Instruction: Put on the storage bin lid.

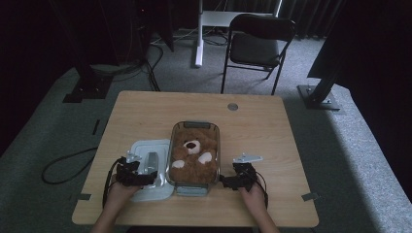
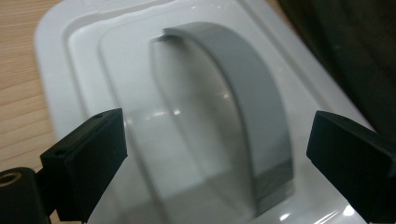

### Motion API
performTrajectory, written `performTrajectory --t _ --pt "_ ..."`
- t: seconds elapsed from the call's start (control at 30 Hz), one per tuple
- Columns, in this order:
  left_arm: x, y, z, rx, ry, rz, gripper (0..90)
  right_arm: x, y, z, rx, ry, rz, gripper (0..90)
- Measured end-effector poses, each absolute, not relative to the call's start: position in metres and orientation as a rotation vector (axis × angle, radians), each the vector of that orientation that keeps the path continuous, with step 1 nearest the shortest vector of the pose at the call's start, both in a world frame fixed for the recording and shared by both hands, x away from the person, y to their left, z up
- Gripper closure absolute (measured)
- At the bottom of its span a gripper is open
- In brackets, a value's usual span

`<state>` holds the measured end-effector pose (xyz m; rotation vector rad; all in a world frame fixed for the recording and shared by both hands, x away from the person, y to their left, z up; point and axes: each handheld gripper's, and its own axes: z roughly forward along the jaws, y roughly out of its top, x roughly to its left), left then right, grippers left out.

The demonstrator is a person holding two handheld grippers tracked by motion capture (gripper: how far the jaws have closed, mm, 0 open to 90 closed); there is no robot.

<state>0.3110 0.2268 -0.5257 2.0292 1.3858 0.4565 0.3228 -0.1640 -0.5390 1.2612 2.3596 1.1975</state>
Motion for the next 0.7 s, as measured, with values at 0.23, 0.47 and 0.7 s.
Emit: performTrajectory --t 0.23,0.47,0.7 --pt "0.312 0.221 -0.525 1.998 1.374 0.521 22.4 0.322 -0.165 -0.538 1.264 2.345 1.205 13.4" --pt "0.311 0.222 -0.522 1.985 1.35 0.508 59.0 0.319 -0.16 -0.535 1.231 2.357 1.242 13.4" --pt "0.309 0.233 -0.516 1.937 1.371 0.473 68.6 0.318 -0.158 -0.536 1.238 2.355 1.24 13.6"
